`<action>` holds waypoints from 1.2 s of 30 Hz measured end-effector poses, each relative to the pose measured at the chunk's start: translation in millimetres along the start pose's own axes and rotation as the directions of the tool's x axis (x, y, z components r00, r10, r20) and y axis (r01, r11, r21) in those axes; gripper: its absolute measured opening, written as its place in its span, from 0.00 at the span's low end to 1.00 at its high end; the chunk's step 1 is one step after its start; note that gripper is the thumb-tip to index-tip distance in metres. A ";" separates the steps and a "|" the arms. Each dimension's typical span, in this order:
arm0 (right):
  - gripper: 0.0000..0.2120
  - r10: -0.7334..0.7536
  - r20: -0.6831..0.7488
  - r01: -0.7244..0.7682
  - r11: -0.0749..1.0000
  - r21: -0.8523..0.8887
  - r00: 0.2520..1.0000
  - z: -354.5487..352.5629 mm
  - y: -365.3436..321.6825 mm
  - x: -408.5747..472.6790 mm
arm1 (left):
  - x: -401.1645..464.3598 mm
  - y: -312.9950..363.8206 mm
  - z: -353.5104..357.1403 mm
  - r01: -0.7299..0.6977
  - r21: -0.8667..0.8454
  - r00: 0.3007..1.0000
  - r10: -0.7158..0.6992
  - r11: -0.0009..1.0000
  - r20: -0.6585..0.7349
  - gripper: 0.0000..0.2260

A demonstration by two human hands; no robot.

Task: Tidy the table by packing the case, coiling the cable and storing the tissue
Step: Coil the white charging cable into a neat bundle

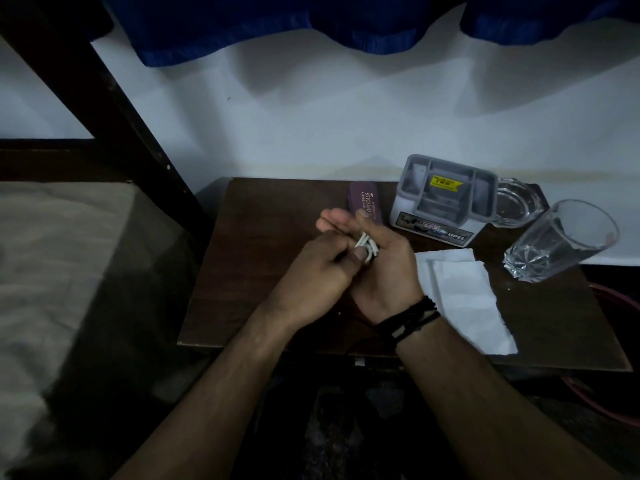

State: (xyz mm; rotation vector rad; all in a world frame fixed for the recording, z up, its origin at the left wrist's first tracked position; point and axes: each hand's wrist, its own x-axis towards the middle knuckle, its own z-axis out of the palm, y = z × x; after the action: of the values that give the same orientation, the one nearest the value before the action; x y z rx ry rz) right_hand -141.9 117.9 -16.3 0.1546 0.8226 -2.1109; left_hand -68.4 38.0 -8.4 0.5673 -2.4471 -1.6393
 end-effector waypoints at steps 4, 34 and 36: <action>0.14 0.020 0.019 -0.022 0.994 0.104 1.000 -1.9 -7.6 2.5 | -4.2 -2.9 7.2 -0.237 0.306 0.927 0.308 0.922 -0.212 0.10; 0.18 0.034 -0.001 -0.034 0.989 0.146 0.999 -13.7 -22.1 10.9 | -4.5 -10.4 -3.0 -0.485 0.113 0.869 0.492 0.867 -0.045 0.07; 0.18 0.032 0.000 -0.032 0.986 0.165 0.999 -10.9 -23.2 10.1 | -5.7 -8.3 -3.4 -0.433 0.018 0.896 0.432 0.901 -0.101 0.09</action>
State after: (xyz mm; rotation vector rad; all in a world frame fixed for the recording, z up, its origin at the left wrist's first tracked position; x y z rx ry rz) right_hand -167.6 127.7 -16.9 0.2566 0.6417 -2.1482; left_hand -60.1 34.5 -14.1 0.0844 -2.2785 -1.3947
